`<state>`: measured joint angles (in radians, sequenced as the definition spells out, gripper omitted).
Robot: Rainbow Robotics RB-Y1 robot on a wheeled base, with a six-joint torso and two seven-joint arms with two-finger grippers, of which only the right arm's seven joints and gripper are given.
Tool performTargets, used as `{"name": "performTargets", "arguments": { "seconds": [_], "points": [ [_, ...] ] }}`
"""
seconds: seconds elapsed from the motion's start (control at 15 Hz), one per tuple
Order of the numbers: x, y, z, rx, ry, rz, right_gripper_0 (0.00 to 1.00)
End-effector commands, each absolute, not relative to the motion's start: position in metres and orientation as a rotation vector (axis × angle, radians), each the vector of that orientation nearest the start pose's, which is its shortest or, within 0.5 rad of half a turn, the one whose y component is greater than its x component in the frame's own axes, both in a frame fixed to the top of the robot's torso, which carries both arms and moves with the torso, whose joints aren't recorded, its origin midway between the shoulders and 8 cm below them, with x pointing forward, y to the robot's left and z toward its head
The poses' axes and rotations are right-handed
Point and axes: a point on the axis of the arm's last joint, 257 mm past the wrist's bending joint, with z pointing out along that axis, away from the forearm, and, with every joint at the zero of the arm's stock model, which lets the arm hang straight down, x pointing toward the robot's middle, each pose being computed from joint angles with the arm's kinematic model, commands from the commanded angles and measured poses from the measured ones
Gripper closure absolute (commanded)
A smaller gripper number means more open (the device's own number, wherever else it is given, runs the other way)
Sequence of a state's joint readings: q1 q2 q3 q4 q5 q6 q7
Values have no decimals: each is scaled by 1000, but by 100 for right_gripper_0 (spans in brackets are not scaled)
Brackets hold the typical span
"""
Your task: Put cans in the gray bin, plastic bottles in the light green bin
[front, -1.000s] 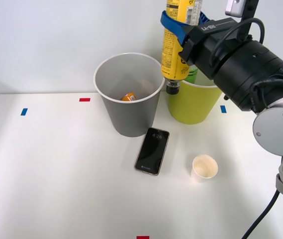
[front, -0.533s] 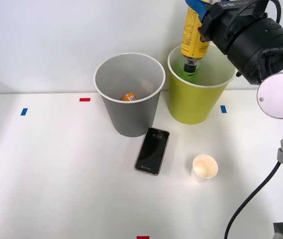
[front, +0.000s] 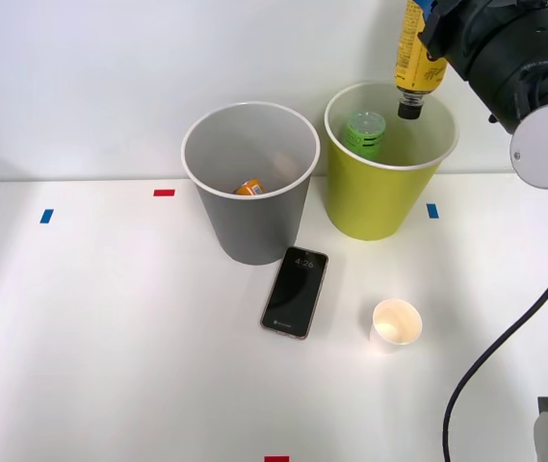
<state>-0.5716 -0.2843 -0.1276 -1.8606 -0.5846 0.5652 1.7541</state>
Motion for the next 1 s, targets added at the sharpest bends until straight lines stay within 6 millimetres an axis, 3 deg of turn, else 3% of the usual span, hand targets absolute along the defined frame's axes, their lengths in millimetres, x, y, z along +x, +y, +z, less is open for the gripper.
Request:
{"name": "performTargets", "arguments": {
  "seconds": [0.07, 0.27, 0.53, 0.6, 0.67, 0.73, 1.0],
  "points": [
    [622, -180, 119, -198, 1273, 252, 100],
    [635, -182, 115, -208, 1289, 216, 100],
    [636, -183, 115, -231, 1284, 177, 100],
    [635, -182, 116, -227, 1278, 182, 74],
    [635, -182, 117, -223, 1272, 183, 18],
    [635, -182, 118, -223, 1267, 182, 0],
    [634, -181, 121, -222, 1252, 180, 0]
  ]
}}
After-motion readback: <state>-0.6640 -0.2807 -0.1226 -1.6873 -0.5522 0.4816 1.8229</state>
